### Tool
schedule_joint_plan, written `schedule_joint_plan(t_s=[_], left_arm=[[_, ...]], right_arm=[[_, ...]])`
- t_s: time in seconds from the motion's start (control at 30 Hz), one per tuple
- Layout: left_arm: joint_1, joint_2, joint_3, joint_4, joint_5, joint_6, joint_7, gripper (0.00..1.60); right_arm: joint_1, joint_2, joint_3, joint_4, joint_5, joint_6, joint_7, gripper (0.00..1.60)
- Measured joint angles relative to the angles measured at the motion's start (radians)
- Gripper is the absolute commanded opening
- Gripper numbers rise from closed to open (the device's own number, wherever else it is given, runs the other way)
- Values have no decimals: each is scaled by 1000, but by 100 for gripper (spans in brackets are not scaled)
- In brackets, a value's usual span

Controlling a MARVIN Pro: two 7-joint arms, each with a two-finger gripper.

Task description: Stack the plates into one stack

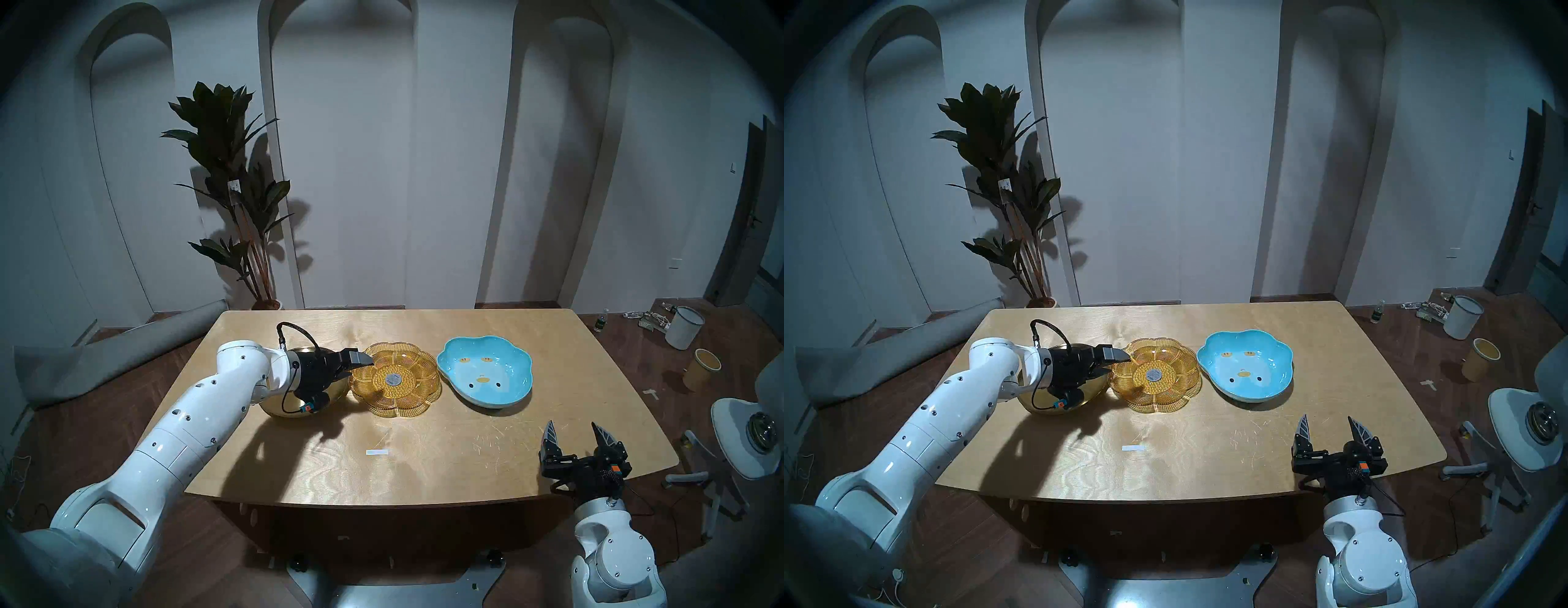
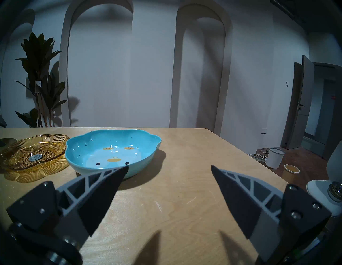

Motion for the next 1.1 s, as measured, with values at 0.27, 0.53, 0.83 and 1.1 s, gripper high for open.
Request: schedule_joint_plan(t_s=[0.27, 0.53, 0.83, 1.1], left_arm=[[-37, 3, 36, 69, 64, 73, 128, 93], [-77, 18, 29, 110, -16, -35, 261, 160], [-148, 31, 41, 204, -56, -185, 380, 160], [-215, -3, 112, 332, 47, -188, 416, 160]], right_arm=[[0, -4, 1, -1, -4, -1, 0, 160], [0, -8, 1, -3, -7, -4, 0, 160], [-1, -13, 2, -5, -11, -7, 0, 160], [-2, -17, 3, -6, -14, -9, 0, 160]])
